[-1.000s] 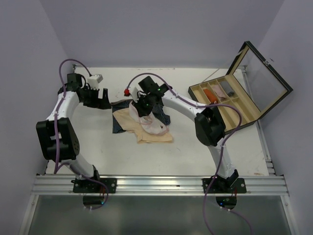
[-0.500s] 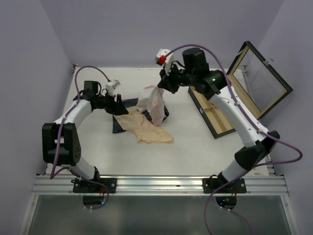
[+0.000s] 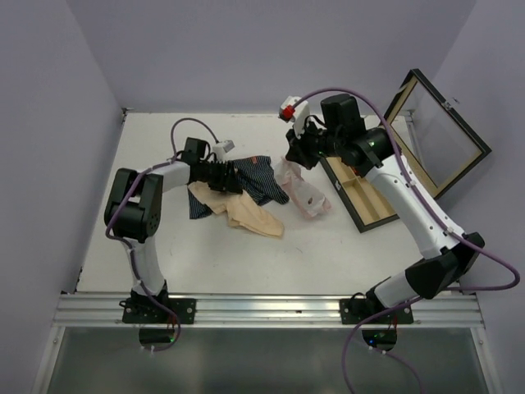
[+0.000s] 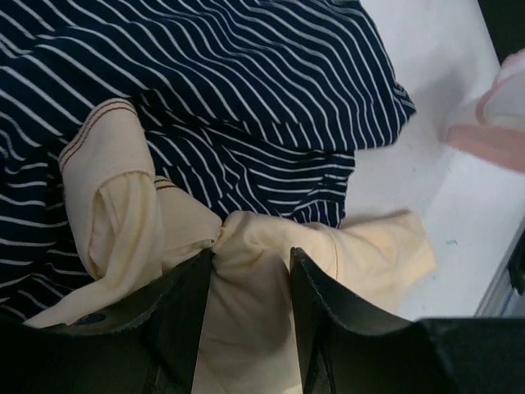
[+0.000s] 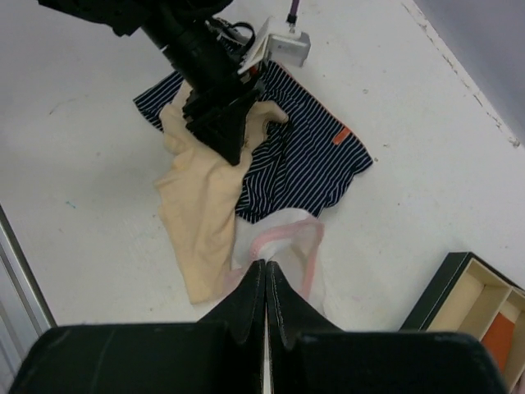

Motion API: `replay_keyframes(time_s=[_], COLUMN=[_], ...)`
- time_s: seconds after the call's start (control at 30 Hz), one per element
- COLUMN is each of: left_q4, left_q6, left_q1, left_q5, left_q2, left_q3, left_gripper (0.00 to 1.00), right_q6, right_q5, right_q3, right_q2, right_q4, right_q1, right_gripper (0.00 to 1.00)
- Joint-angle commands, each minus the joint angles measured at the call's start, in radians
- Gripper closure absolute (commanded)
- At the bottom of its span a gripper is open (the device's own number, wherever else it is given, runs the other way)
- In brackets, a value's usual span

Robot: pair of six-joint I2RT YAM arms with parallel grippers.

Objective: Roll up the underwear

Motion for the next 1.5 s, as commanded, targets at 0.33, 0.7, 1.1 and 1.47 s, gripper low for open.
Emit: replay_keyframes(time_s=[0.33, 0.7, 1.1, 1.47], left_q4=[-0.003, 0.017, -0.193, -0.187], left_q6=[0.013, 0.143, 0.462, 0.439], left_q1=[0.287, 0.328, 0.194, -0.107], left_q5=[-0.198, -0.069, -0.023, -0.105], left_q2=[0.232, -0.009, -0.291, -0.107], left_q3=[0.349, 0.223, -0.031, 0.11], left_gripper=[0.51, 0.3, 0.24, 0.24], right_q6=[0.009, -0.001, 0.118, 0.048], right_q5=[-0.135, -0.307, -0.165, -0.085], right_q3=[-0.07, -0.074, -0.349, -0.467], right_q2=[0.162, 0.313, 0.156, 0.247], right_q4=[0.066, 0.09, 0.124, 0.11], right_q1=[0.039, 0.239, -0.11, -0.208], right_gripper=[1.0, 0.76, 0.35, 0.37])
